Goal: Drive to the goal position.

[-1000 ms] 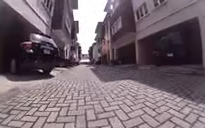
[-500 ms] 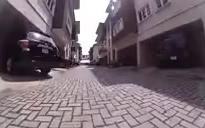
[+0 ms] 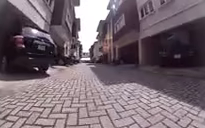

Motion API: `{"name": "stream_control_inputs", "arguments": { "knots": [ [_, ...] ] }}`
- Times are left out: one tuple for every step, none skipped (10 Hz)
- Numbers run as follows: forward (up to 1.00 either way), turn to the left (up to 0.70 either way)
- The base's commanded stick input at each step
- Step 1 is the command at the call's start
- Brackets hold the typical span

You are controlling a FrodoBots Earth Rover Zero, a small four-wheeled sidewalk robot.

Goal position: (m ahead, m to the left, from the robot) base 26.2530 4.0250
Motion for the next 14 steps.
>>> {"name": "stream_control_inputs", "arguments": {
  "knots": [
    [0.50, 0.43],
    [0.50, 0.25],
    [0.50, 0.00],
    [0.50, 0.00],
    [0.50, 0.00],
    [0.50, 0.00],
    [0.50, 0.00],
    [0.50, 0.00],
    [0.50, 0.00],
    [0.50, 0.00],
    [0.50, 0.00],
    [0.50, 0.00],
    [0.50, 0.00],
    [0.50, 0.00]
  ]
}}
